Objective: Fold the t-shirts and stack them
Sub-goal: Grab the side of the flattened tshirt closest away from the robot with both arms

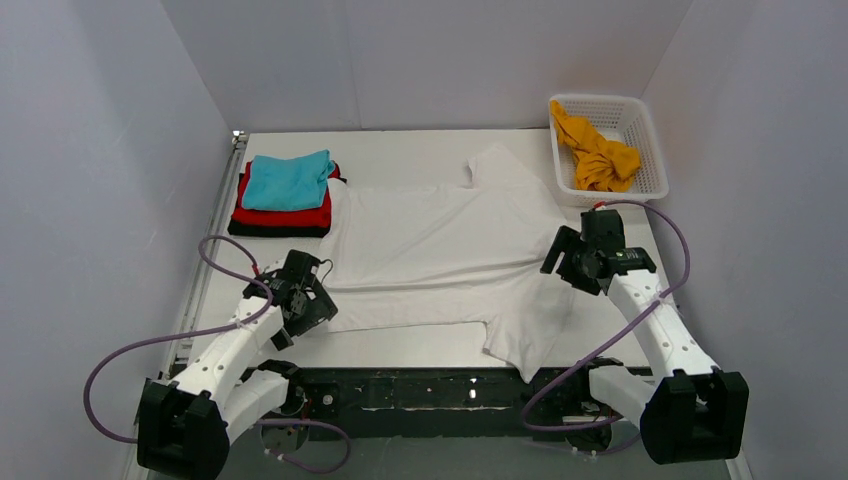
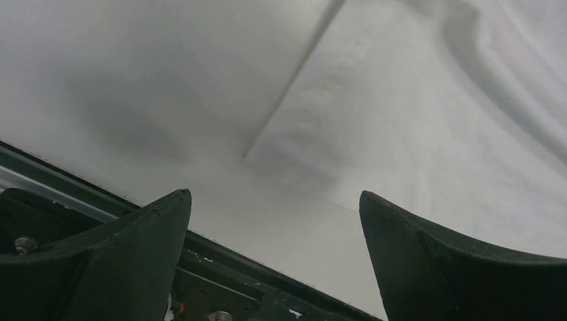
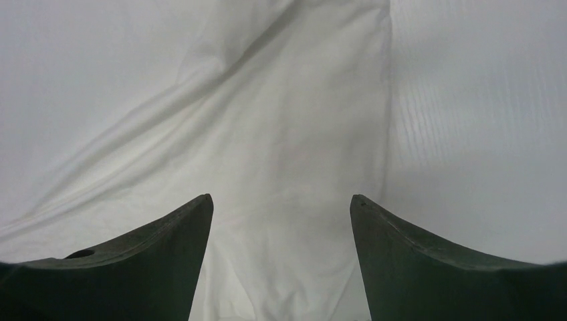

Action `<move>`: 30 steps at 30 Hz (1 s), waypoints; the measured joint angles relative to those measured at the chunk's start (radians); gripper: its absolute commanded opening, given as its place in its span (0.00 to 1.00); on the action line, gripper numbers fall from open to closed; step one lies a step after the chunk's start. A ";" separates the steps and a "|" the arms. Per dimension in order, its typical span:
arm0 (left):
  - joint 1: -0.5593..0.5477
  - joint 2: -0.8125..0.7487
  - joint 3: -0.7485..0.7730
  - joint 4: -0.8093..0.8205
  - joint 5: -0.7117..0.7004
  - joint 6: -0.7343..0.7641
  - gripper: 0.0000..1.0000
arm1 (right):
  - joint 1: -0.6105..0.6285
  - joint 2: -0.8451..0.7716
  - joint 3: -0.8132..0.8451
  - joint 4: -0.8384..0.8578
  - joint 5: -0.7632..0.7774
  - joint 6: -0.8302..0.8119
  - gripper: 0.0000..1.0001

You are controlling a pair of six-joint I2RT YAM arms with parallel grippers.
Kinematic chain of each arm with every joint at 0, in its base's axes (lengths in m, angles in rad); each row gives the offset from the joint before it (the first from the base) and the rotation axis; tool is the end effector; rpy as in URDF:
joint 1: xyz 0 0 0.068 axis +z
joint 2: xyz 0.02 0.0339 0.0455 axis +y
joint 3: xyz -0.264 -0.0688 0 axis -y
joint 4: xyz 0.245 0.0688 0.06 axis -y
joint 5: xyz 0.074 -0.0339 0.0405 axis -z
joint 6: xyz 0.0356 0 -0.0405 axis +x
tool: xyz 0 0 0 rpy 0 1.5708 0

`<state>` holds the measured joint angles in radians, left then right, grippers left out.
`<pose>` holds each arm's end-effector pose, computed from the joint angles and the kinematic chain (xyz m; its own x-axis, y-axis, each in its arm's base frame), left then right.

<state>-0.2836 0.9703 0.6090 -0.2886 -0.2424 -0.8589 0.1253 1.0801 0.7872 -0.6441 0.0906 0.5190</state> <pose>0.2017 -0.0499 0.2351 -0.4463 -0.6355 -0.6301 -0.3822 0.7720 -0.5079 0.2110 0.0233 0.2449 -0.7296 0.4060 -0.5504 0.3346 0.9137 0.2304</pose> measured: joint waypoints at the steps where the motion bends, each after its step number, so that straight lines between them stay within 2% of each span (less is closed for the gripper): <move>1: 0.000 -0.005 -0.027 -0.002 -0.014 -0.010 0.98 | 0.000 -0.020 -0.019 -0.004 -0.005 0.000 0.84; 5: 0.000 0.002 -0.065 0.018 -0.055 -0.055 0.90 | 0.002 -0.085 -0.087 -0.013 -0.024 0.002 0.84; 10: 0.001 0.003 -0.111 0.103 -0.073 -0.124 0.67 | 0.002 -0.098 -0.098 -0.011 -0.034 0.007 0.83; 13: 0.007 0.003 -0.139 0.123 -0.081 -0.168 0.60 | 0.002 -0.100 -0.098 -0.011 -0.039 0.010 0.83; 19: 0.016 0.011 -0.139 0.120 -0.085 -0.228 0.39 | 0.002 -0.101 -0.098 -0.011 -0.039 0.019 0.83; 23: 0.018 0.012 -0.140 0.106 -0.088 -0.264 0.35 | 0.002 -0.104 -0.098 -0.012 -0.038 0.025 0.83; 30: 0.019 0.010 -0.141 0.103 -0.081 -0.278 0.32 | 0.002 -0.104 -0.098 -0.016 -0.033 0.026 0.83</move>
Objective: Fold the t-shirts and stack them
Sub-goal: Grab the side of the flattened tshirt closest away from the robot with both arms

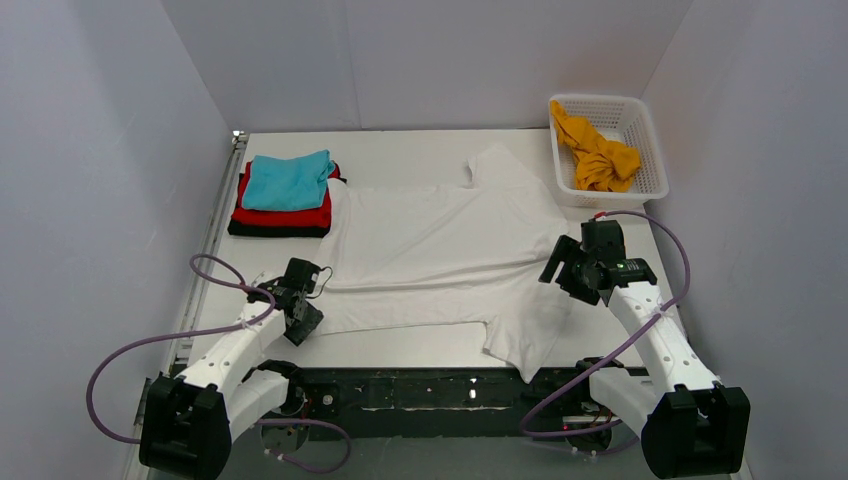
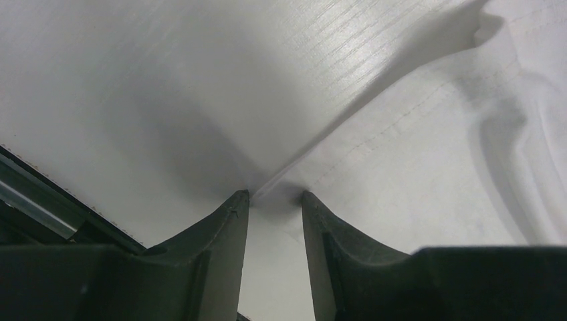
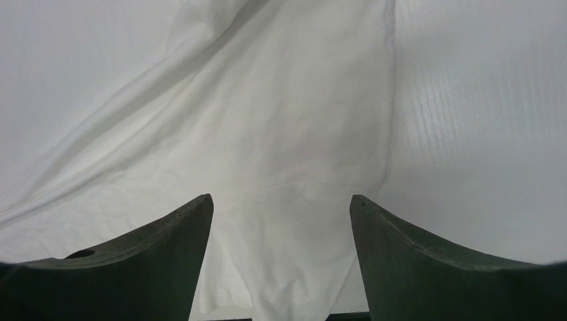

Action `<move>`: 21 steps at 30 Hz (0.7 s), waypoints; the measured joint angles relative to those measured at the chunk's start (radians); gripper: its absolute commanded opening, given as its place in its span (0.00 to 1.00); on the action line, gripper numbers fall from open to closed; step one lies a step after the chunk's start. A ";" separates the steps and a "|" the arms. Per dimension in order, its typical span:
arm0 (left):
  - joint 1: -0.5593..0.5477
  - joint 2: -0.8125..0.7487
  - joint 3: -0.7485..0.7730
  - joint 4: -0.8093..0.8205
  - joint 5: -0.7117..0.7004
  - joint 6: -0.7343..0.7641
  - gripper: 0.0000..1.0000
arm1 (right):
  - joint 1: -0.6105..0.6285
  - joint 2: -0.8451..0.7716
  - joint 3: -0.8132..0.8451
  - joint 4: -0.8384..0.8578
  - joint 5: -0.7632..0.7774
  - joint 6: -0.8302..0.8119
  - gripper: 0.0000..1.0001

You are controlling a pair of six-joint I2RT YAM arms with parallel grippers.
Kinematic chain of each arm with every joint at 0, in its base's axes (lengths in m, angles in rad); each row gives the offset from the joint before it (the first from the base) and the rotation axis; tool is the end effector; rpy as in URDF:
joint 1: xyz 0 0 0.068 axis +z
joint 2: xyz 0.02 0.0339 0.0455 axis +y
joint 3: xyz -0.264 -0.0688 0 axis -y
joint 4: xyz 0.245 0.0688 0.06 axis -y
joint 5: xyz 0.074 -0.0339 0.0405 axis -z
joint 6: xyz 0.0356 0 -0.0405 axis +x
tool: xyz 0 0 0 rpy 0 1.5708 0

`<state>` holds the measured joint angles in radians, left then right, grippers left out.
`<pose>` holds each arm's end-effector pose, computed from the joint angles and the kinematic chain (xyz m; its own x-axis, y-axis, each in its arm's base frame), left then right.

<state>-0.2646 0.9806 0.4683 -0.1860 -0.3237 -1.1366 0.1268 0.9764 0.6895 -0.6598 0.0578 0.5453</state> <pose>0.1946 -0.0410 0.1958 -0.2727 -0.8172 -0.5077 -0.5576 0.5643 -0.6088 0.1869 0.0218 0.2315 -0.7363 0.4281 -0.5239 0.3382 0.9036 0.2630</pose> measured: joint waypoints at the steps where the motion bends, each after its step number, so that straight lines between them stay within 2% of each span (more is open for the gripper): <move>1: 0.000 0.004 0.000 0.002 0.004 0.003 0.30 | 0.000 0.000 0.000 -0.002 0.000 0.000 0.83; 6: 0.000 0.040 0.013 0.038 0.043 0.020 0.24 | 0.000 0.000 0.000 -0.026 0.011 -0.002 0.83; 8: 0.000 0.061 0.021 0.053 0.058 0.025 0.13 | 0.000 0.000 0.001 -0.044 0.022 -0.001 0.83; 9: 0.000 0.070 0.025 0.063 0.068 0.027 0.02 | 0.000 0.000 0.002 -0.052 0.026 0.000 0.82; 10: -0.001 0.079 0.028 0.072 0.076 0.029 0.00 | 0.000 0.000 0.002 -0.058 0.029 0.000 0.82; 17: -0.002 0.093 0.040 0.089 0.098 0.067 0.00 | 0.038 0.000 0.027 -0.137 0.038 0.012 0.80; 21: -0.004 0.082 0.038 0.076 0.103 0.082 0.00 | 0.231 0.013 0.105 -0.222 0.060 0.054 0.79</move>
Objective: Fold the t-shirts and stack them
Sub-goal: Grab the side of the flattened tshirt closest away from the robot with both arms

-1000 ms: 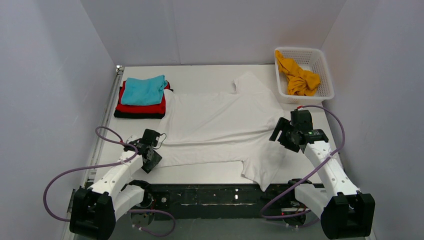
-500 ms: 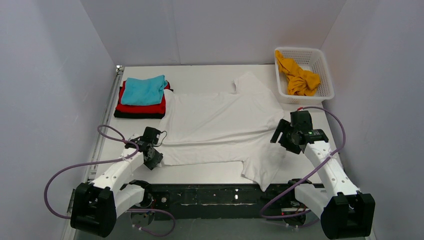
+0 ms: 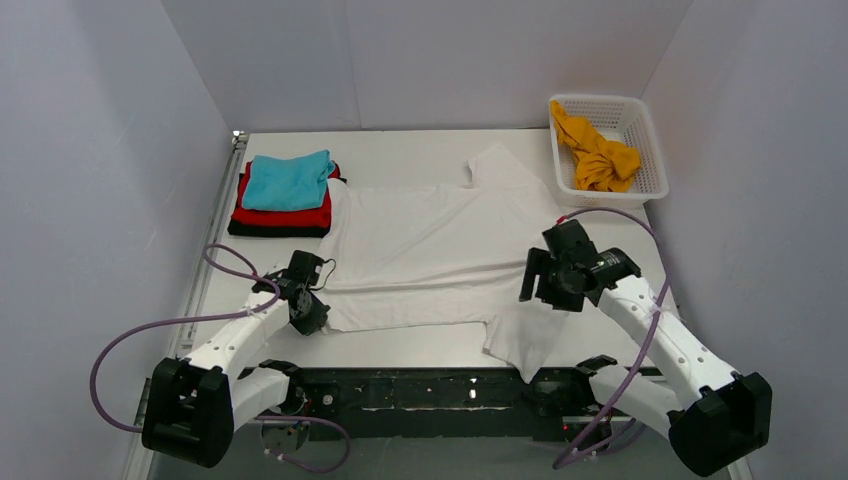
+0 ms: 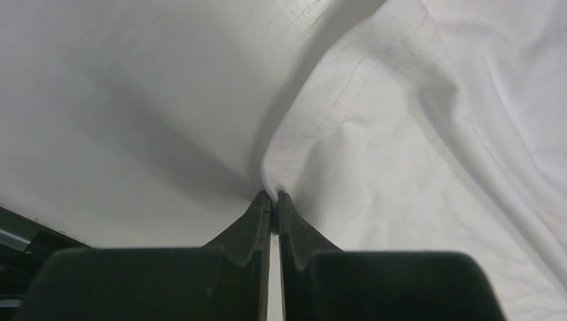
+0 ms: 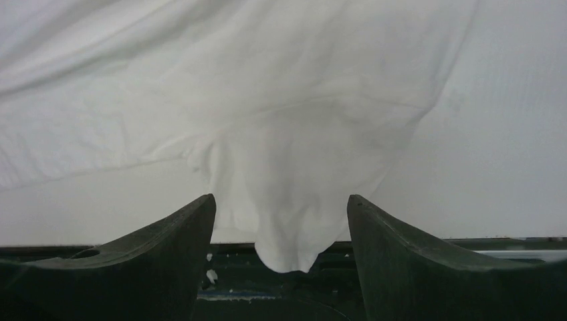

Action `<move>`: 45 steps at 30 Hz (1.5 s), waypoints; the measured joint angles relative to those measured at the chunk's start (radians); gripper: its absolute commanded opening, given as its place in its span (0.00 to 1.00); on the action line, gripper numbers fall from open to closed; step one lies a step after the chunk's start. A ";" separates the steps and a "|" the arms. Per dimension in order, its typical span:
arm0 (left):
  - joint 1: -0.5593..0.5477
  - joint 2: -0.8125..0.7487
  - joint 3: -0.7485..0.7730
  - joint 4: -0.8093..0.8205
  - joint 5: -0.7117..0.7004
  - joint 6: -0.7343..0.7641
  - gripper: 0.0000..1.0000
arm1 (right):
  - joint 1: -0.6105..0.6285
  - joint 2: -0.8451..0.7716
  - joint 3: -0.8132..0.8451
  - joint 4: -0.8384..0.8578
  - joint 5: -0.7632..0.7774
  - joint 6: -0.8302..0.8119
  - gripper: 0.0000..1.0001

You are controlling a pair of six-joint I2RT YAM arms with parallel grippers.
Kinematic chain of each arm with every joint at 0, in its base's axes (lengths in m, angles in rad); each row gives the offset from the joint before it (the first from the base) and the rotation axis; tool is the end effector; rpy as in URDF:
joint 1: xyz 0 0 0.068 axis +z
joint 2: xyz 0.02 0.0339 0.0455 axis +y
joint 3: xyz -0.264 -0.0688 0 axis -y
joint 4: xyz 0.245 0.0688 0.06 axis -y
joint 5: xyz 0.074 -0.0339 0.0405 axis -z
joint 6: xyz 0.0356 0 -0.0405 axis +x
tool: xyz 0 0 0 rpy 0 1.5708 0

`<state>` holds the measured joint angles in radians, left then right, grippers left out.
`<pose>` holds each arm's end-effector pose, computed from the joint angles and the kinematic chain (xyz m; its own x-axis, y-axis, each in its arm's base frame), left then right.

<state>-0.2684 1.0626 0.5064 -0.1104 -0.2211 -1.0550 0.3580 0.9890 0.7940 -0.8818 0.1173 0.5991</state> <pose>0.2111 -0.0499 0.1985 -0.3746 -0.7772 -0.5056 -0.4730 0.6292 -0.6168 0.1689 0.0587 0.2492 -0.8479 0.2807 -0.4497 0.2205 0.9582 0.1823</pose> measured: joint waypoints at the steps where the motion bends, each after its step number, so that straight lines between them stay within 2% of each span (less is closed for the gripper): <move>1: -0.002 0.000 0.002 -0.008 0.000 0.005 0.00 | 0.081 0.007 0.019 -0.021 0.005 0.023 0.78; 5: -0.002 0.002 0.005 -0.034 0.000 0.014 0.00 | 0.309 0.007 0.008 -0.104 -0.015 0.118 0.74; 12: -0.002 0.011 0.011 -0.040 0.001 0.014 0.00 | 0.631 -0.032 -0.151 -0.153 -0.092 0.277 0.70; 15: -0.002 0.015 0.014 -0.050 0.000 0.014 0.00 | 0.689 0.021 -0.170 -0.129 -0.092 0.309 0.68; 19: -0.002 0.013 0.014 -0.060 0.000 0.014 0.00 | 0.699 0.108 -0.170 -0.067 -0.033 0.332 0.60; 20: -0.002 0.011 0.014 -0.063 0.000 0.014 0.00 | 0.699 0.123 -0.171 -0.050 -0.021 0.334 0.57; 21: -0.002 0.009 0.014 -0.069 0.000 0.014 0.00 | 0.699 0.140 -0.171 -0.028 -0.006 0.337 0.49; 22: -0.002 0.007 0.015 -0.079 0.000 0.014 0.00 | 0.699 0.156 -0.171 -0.007 0.007 0.338 0.30; 23: -0.002 0.005 0.015 -0.087 0.000 0.014 0.00 | 0.699 0.172 -0.171 0.012 0.016 0.337 0.20; 26: -0.002 -0.006 0.017 -0.114 -0.001 0.015 0.00 | 0.699 0.220 -0.171 0.041 0.036 0.338 0.01; 31: -0.002 -0.046 0.041 -0.172 -0.002 0.015 0.00 | 0.699 0.191 -0.169 -0.015 0.016 0.335 0.01; 37: -0.002 -0.134 0.069 -0.311 -0.003 0.003 0.00 | 0.704 0.093 -0.087 -0.173 -0.164 0.282 0.01; 45: -0.002 -0.228 0.071 -0.454 0.001 -0.024 0.00 | 0.719 0.024 -0.084 -0.299 -0.351 0.257 0.01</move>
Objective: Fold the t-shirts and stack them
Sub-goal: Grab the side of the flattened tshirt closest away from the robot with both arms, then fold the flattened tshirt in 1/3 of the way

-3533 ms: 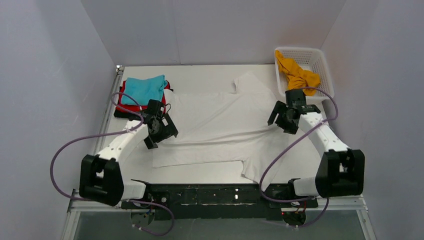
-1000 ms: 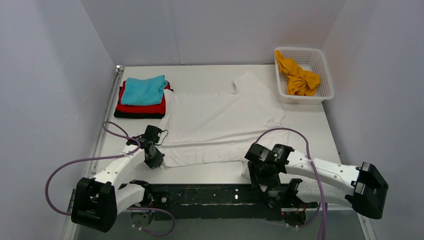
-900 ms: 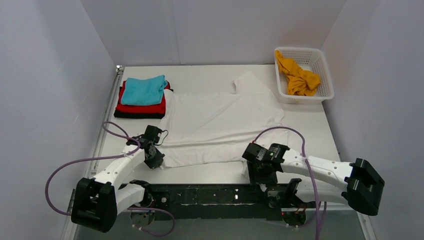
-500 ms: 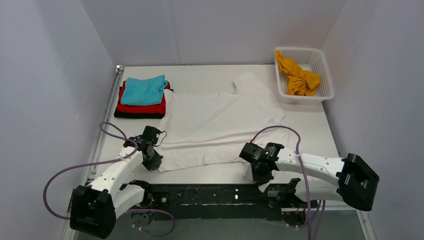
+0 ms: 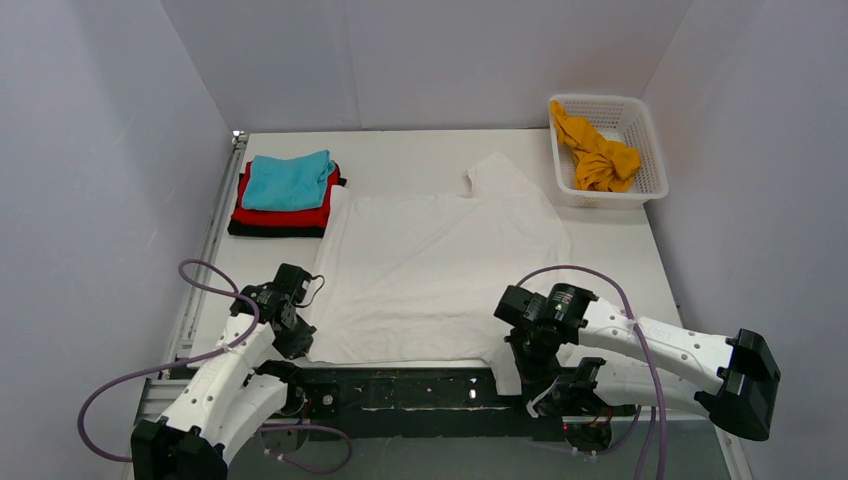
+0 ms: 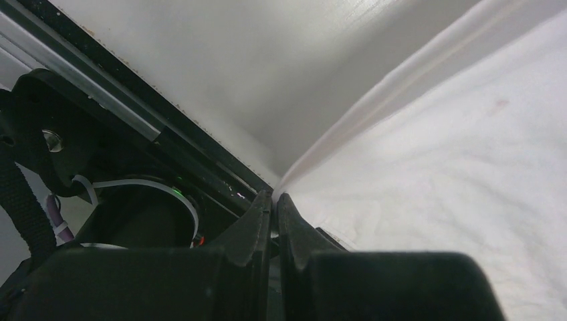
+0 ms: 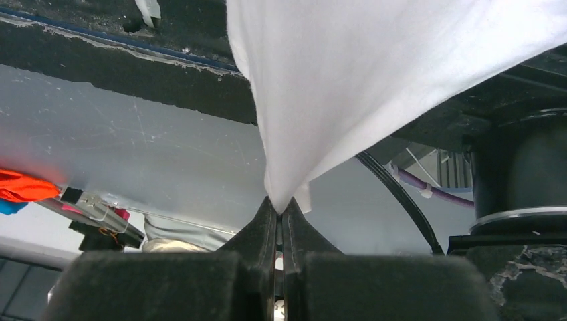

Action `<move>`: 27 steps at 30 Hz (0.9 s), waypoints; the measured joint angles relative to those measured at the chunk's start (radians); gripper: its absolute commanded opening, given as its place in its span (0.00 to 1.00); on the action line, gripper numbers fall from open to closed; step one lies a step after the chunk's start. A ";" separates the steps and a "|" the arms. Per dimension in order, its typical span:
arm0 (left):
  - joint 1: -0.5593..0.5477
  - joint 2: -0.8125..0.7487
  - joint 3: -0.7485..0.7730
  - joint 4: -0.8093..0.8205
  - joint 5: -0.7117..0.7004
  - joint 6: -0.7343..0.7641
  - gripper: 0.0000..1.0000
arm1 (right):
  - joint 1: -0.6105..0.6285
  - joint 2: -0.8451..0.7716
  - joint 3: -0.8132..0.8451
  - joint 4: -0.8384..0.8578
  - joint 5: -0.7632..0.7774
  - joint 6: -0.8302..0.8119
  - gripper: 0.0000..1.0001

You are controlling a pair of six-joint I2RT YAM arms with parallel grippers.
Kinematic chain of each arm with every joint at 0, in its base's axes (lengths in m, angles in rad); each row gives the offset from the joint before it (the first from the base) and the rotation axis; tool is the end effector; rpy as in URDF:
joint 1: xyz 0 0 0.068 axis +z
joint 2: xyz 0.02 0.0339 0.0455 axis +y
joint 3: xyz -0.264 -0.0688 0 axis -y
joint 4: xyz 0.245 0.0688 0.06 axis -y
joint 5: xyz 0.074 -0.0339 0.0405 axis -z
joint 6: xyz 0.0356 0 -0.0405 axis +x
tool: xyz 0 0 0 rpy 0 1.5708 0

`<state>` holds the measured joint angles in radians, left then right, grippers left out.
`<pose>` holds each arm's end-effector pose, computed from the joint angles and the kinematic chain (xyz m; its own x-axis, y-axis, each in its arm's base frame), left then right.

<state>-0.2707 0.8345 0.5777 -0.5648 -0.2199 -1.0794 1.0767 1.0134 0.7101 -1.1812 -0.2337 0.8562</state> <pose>0.1649 -0.0377 0.2253 -0.4368 -0.7717 -0.4622 -0.5665 0.6351 -0.5251 0.0598 0.1284 0.2134 -0.9637 -0.2396 0.1178 -0.2106 0.9534 0.2163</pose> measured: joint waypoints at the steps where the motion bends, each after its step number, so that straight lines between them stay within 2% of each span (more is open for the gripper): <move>1: 0.000 -0.012 -0.002 -0.005 0.000 -0.002 0.00 | 0.000 -0.003 0.000 -0.004 -0.005 0.000 0.01; 8: 0.000 -0.009 0.007 0.013 0.011 0.001 0.00 | -0.037 0.046 0.055 -0.002 0.046 -0.008 0.01; 19: 0.010 0.169 0.154 0.116 -0.003 0.005 0.00 | -0.311 0.085 0.284 0.008 0.186 -0.151 0.01; 27: 0.074 0.343 0.237 0.202 -0.008 -0.006 0.00 | -0.474 0.219 0.446 0.071 0.235 -0.289 0.01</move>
<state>-0.1963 1.1770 0.8143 -0.3626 -0.2279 -1.0859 0.6025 1.2327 1.1561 -1.1099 0.0017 0.5671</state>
